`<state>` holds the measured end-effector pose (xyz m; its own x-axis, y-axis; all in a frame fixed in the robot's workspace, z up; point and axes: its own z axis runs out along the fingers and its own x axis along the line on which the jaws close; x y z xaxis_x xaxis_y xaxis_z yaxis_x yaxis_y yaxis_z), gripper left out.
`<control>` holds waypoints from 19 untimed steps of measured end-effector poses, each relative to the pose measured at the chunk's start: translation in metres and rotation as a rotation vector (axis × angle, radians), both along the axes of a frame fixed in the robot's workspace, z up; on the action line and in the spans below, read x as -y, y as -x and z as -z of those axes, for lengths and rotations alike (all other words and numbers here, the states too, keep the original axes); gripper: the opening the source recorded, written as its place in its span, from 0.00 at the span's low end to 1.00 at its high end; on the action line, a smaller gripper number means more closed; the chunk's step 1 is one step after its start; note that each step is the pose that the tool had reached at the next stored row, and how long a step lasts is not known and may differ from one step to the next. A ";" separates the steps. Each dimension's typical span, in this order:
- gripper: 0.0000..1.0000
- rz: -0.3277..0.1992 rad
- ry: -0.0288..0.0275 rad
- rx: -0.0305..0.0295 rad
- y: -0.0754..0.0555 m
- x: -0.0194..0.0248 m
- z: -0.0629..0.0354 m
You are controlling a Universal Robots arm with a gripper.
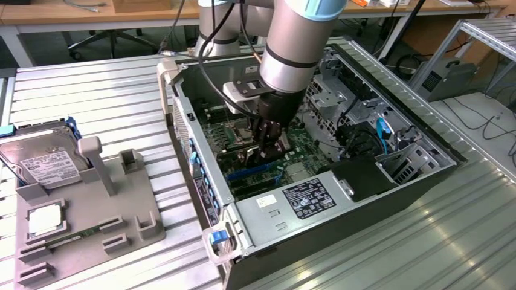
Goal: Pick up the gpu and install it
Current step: 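Insert the gpu into the slot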
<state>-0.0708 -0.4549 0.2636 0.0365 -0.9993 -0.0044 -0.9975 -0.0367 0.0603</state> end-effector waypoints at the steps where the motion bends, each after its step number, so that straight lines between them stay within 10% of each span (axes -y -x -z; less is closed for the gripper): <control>1: 0.27 0.000 -0.0001 -0.0001 0.000 0.0000 0.0001; 19: 0.27 0.005 -0.0003 0.0027 0.006 -0.0017 0.0062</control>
